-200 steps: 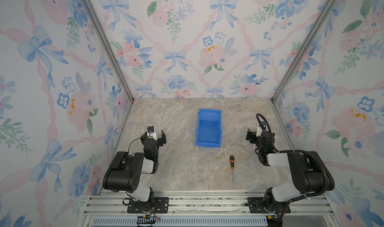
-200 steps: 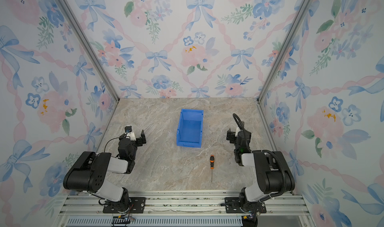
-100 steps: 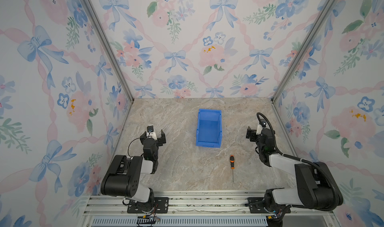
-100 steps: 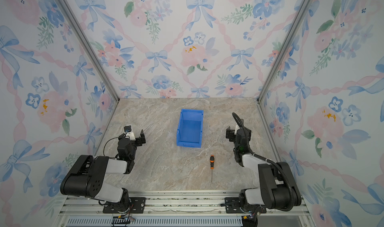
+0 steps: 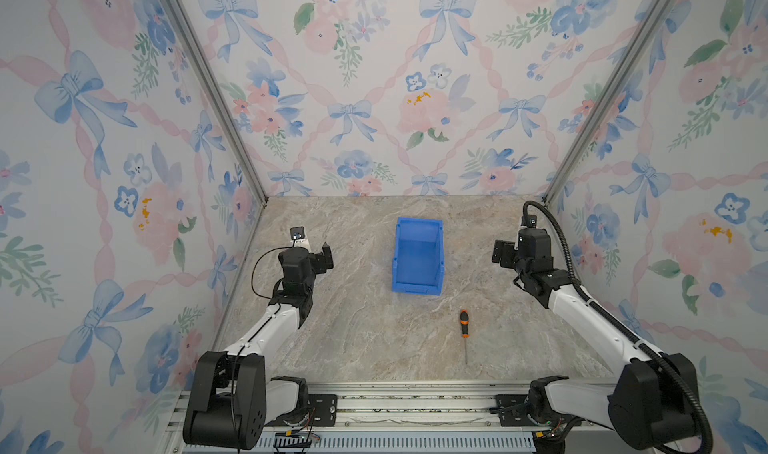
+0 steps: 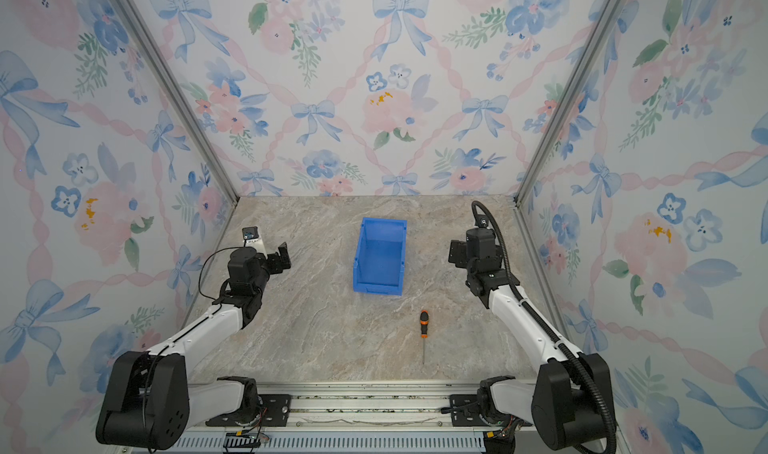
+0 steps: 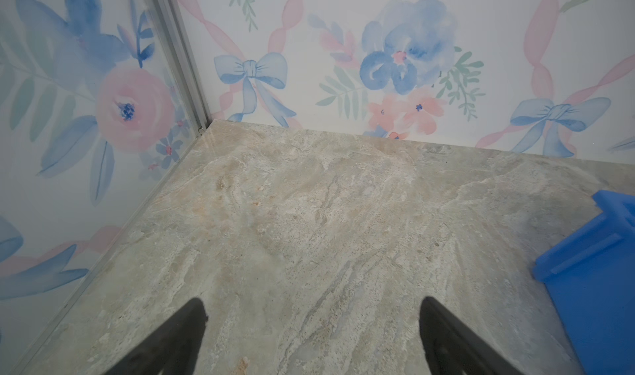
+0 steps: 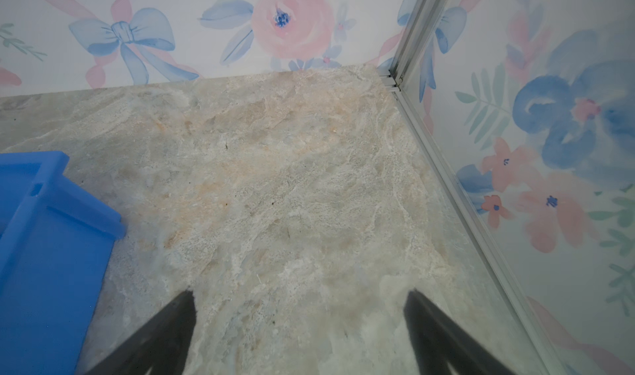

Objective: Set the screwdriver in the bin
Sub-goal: 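Move the right gripper over the screwdriver handle while the left arm reaches forward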

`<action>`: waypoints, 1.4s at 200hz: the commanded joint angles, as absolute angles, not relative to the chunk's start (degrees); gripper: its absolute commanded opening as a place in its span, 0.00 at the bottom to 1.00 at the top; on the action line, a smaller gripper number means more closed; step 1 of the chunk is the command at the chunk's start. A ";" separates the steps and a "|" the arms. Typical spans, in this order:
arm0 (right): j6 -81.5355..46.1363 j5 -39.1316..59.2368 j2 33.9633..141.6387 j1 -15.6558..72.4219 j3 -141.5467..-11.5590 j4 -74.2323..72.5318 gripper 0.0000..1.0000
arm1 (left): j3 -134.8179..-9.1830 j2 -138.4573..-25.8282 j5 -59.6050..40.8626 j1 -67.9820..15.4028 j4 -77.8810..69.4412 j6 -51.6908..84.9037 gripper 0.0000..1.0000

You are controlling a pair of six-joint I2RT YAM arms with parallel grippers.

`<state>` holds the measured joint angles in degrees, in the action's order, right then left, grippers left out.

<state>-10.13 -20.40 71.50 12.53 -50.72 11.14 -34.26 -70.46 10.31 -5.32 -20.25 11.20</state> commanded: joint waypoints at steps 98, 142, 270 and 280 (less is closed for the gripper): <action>-28.05 -15.60 66.55 25.79 -47.73 37.54 0.97 | -38.03 -67.36 -17.96 -15.70 -1.04 10.66 0.98; -29.49 -9.85 68.06 28.49 -44.55 33.72 0.97 | -40.14 -67.62 -26.66 -24.09 4.27 3.29 0.97; -30.39 -1.24 76.07 32.71 -37.42 19.00 0.97 | -38.29 -70.28 -20.20 -40.43 8.66 1.14 0.98; -30.46 -1.11 77.23 33.28 -37.40 18.47 0.93 | -37.93 -70.01 -19.37 -40.43 8.67 0.89 0.98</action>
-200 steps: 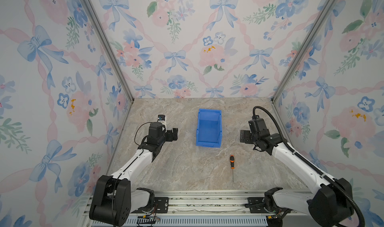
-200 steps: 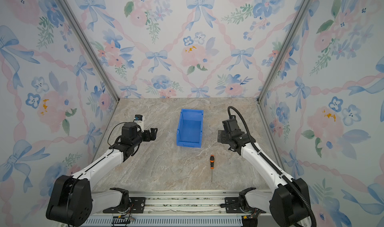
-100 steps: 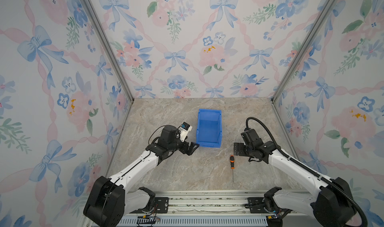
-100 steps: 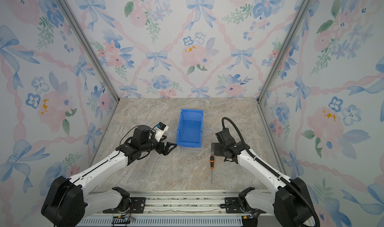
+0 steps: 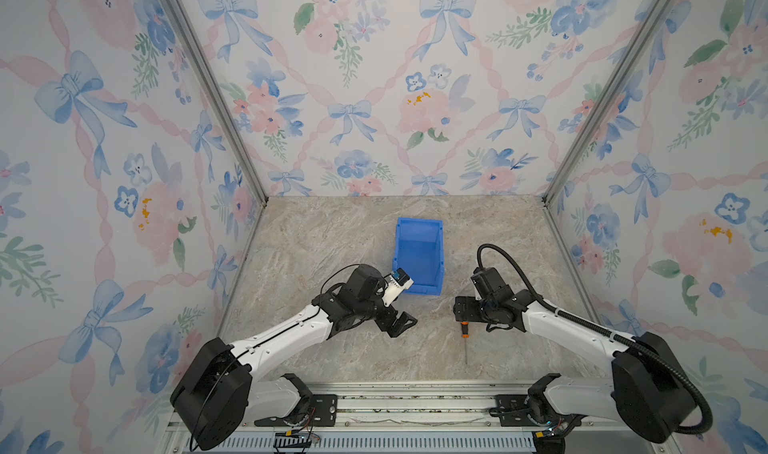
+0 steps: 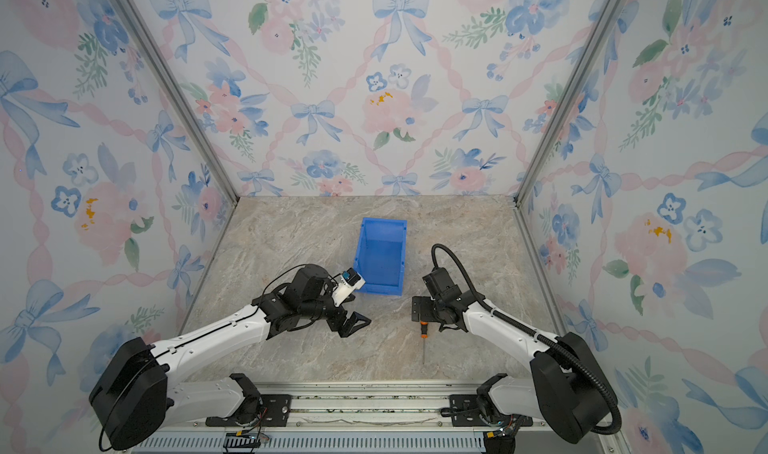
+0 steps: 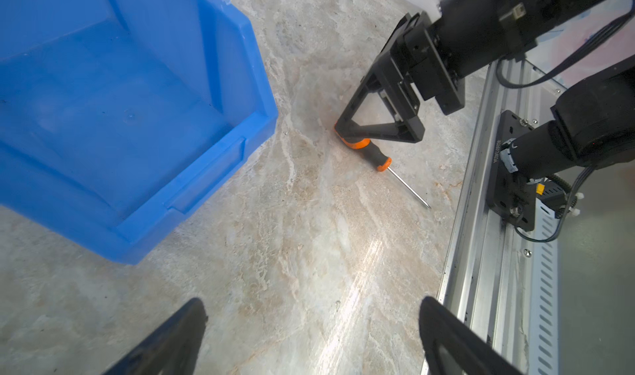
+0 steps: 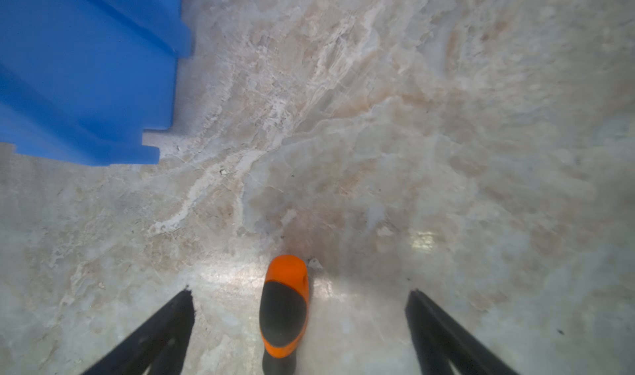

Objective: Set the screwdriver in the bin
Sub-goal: 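Move the right gripper over the screwdriver handle while the left arm reaches forward, then lower the right gripper and close it on the screwdriver handle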

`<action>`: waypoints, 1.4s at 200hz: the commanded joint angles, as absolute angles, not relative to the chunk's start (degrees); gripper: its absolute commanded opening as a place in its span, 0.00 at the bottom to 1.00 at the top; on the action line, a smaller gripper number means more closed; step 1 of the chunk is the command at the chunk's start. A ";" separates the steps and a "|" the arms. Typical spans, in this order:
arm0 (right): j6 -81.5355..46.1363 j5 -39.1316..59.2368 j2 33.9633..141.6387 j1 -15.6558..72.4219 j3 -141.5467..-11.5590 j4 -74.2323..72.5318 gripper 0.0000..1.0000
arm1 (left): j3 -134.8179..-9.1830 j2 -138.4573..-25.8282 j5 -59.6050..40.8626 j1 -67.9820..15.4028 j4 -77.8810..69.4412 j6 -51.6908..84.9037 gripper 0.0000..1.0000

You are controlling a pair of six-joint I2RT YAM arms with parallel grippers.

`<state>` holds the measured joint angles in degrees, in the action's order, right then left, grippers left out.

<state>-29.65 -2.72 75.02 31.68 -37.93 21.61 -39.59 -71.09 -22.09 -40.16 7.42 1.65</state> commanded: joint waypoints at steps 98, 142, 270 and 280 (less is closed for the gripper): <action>-31.28 -4.72 82.39 36.25 -39.27 20.64 0.65 | -37.13 -70.55 -15.93 -40.44 8.48 0.29 0.98; -30.14 -6.97 82.33 38.35 -40.35 25.22 0.45 | -36.56 -71.01 -13.93 -40.25 7.30 -0.16 0.98; -29.61 -9.95 77.94 39.51 -48.19 31.81 0.01 | -36.49 -69.93 -10.06 -39.99 6.61 -0.83 0.98; -29.46 -11.04 77.21 39.66 -50.41 32.92 0.00 | -36.40 -69.45 -9.27 -39.83 6.54 -1.01 0.98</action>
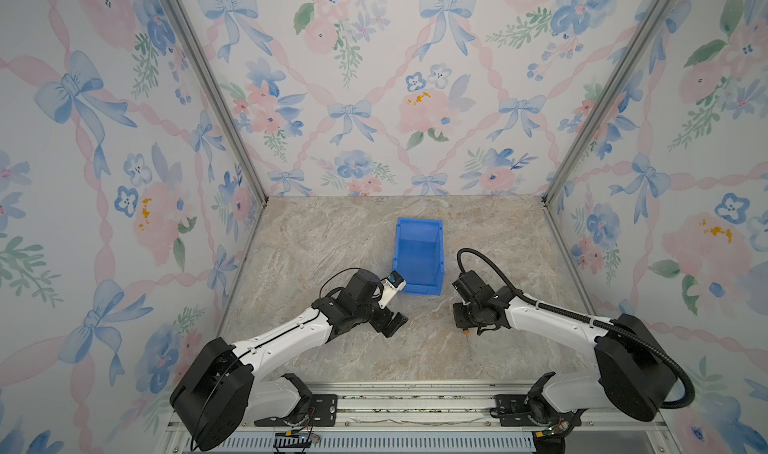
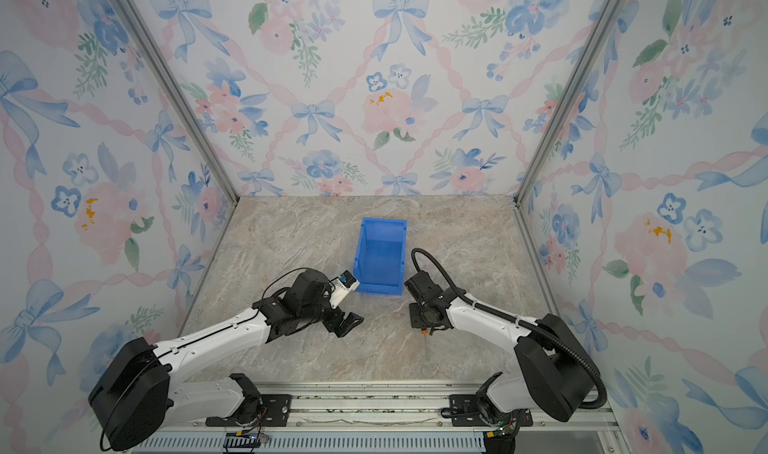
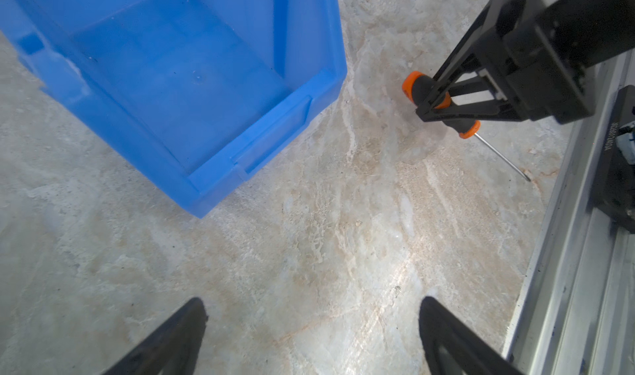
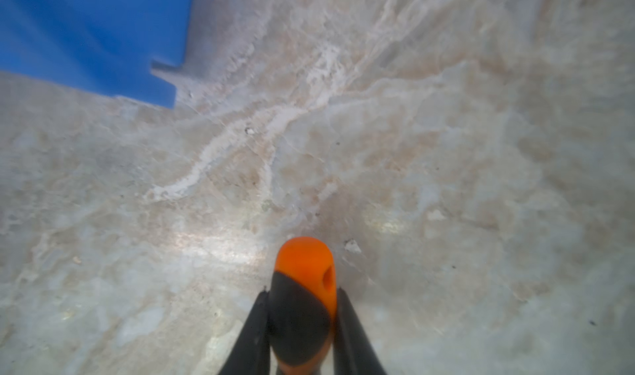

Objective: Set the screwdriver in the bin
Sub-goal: 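Lower the right gripper and close it on the screwdriver handle, then lift the screwdriver with the right gripper and carry it over the blue bin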

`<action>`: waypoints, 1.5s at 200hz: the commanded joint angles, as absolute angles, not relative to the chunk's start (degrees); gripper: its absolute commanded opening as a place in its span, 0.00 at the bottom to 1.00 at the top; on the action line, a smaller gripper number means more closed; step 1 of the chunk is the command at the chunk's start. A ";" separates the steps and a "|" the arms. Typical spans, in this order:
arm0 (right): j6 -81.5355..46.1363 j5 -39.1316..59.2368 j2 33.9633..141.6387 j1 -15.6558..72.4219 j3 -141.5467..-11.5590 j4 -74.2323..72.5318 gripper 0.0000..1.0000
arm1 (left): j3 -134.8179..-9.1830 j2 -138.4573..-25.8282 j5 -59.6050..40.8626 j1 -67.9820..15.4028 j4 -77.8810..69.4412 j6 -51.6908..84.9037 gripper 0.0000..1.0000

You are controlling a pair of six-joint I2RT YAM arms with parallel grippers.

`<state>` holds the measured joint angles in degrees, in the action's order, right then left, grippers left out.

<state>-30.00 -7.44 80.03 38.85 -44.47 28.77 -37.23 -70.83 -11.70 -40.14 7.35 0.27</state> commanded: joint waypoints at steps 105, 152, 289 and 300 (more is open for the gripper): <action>-29.97 -16.62 88.51 41.89 -78.38 40.40 0.00 | -35.87 -65.86 -4.07 -35.89 5.39 -0.97 0.97; -30.77 -14.04 98.90 41.25 -86.03 35.40 0.01 | -35.63 -64.97 -2.70 -35.60 5.45 -1.19 0.98; -34.78 -10.99 116.28 38.54 -94.80 22.33 0.02 | -34.98 -64.08 -2.11 -35.78 5.44 -0.76 0.97; -35.19 -11.04 116.90 38.25 -94.78 21.61 0.02 | -34.94 -64.16 -2.03 -35.82 5.45 -0.66 0.97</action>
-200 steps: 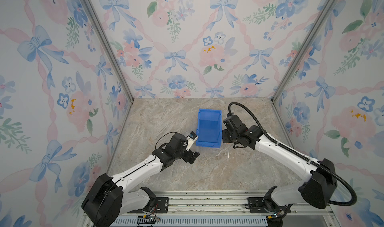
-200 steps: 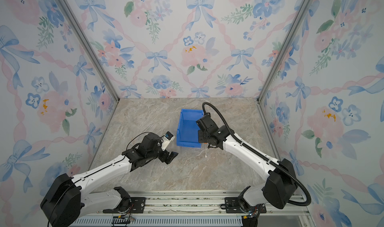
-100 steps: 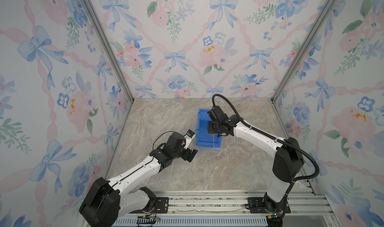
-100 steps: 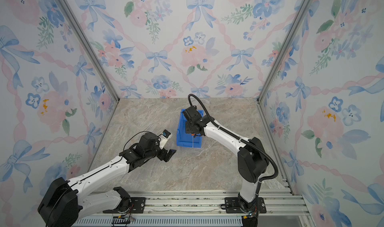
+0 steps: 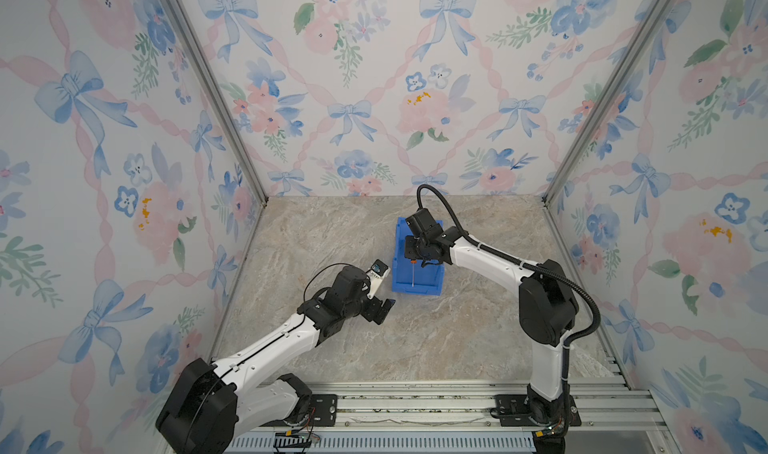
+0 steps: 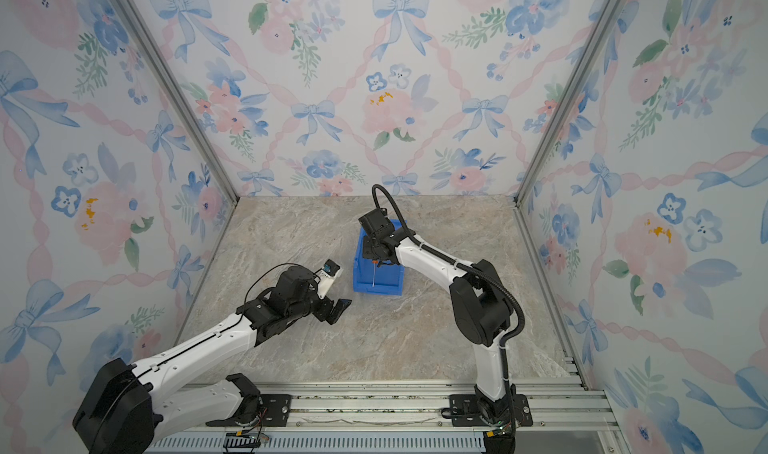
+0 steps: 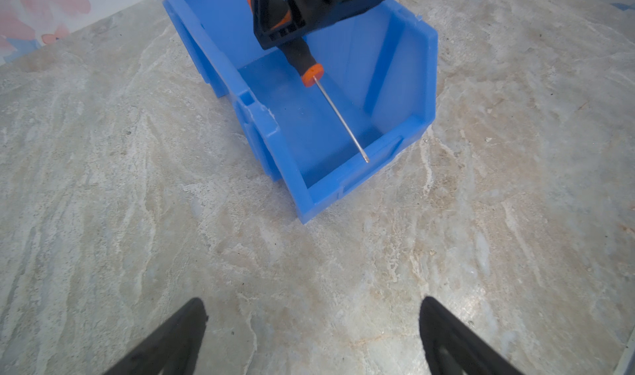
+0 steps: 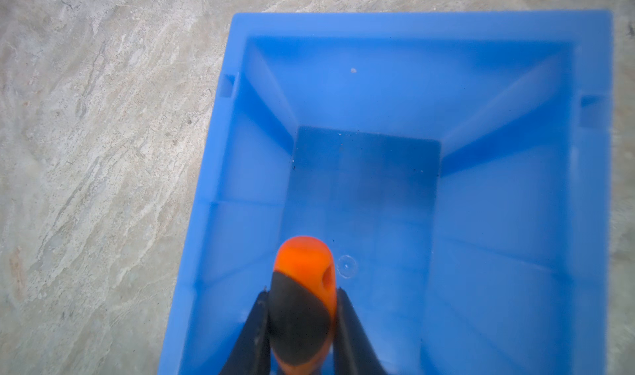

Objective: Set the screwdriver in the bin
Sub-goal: 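Lift the screwdriver with the right gripper and carry it over the blue bin, then lower the screwdriver into the bin and open the right gripper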

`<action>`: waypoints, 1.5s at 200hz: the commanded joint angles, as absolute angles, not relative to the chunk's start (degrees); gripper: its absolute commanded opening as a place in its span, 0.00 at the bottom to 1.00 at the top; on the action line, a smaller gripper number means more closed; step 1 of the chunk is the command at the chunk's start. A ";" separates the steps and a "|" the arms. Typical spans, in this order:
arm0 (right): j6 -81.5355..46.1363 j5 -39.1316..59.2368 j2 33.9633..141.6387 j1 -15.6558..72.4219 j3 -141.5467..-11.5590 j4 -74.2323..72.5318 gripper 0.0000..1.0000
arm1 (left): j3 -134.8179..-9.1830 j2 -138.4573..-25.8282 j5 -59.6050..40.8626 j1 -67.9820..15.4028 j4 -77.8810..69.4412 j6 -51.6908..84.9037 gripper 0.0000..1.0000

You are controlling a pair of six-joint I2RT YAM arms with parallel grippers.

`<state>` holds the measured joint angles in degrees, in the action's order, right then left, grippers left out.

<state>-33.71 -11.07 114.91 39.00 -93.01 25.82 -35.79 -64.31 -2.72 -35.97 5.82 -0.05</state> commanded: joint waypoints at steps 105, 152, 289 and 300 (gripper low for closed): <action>-39.05 -9.47 121.09 35.66 -92.34 17.57 0.03 | -35.07 -66.40 -2.83 -35.77 5.21 -1.10 0.97; -39.13 -9.14 123.80 35.77 -93.69 18.71 0.05 | -35.07 -66.69 -2.72 -35.60 5.09 -1.40 0.98; -38.00 -7.36 128.86 35.51 -98.36 22.70 0.30 | -35.16 -66.18 -2.46 -33.06 5.00 -2.19 0.97; -37.86 -7.38 128.85 35.51 -98.30 22.69 0.31 | -35.08 -66.02 -2.30 -33.05 4.96 -2.18 0.97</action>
